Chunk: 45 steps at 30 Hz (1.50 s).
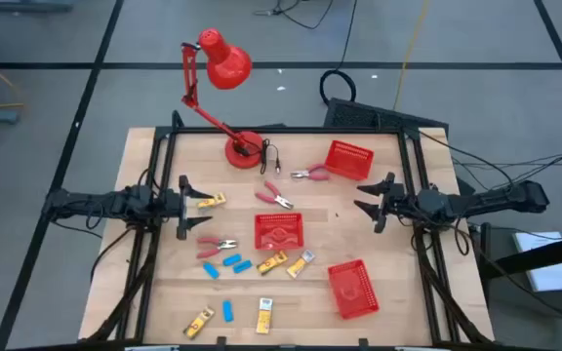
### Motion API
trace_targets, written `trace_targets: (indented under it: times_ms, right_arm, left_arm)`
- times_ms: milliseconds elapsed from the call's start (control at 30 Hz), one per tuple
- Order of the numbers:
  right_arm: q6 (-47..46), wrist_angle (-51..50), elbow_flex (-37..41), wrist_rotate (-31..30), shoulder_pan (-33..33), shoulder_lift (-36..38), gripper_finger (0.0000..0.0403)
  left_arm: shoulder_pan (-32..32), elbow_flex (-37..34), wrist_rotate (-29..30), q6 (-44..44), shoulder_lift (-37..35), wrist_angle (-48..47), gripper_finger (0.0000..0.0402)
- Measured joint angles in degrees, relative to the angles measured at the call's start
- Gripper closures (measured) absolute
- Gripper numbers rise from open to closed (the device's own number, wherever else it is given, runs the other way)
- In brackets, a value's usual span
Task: Pick & Place School Supplies
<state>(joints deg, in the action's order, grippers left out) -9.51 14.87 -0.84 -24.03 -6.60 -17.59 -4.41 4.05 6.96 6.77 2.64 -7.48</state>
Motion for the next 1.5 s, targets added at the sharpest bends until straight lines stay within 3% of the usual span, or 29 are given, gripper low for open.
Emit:
trace_targets:
  times_ms: [400,567,833,1100,1500]
  right_arm:
    - [0.95,1.64,0.0,0.11,4.34,-3.58,0.0181]
    - [4.98,7.42,0.0,0.21,6.31,-6.2,0.0181]
    - [7.2,13.26,0.02,3.56,10.38,-10.77,0.0181]
    - [8.2,16.37,0.02,6.41,11.79,-15.29,0.0181]
    - [8.41,22.61,-0.06,8.5,11.79,-23.33,0.0181]
  left_arm:
    - [3.7,3.3,-0.84,0.25,4.14,-0.07,0.0117]
    - [4.71,5.44,-0.82,-3.14,7.32,-0.15,0.0117]
    - [4.78,5.68,8.05,-8.0,10.54,-0.86,0.0117]
    - [4.77,5.68,8.06,-9.62,13.42,-0.39,0.0117]
    - [4.81,5.68,8.09,-10.47,25.21,9.2,0.0117]
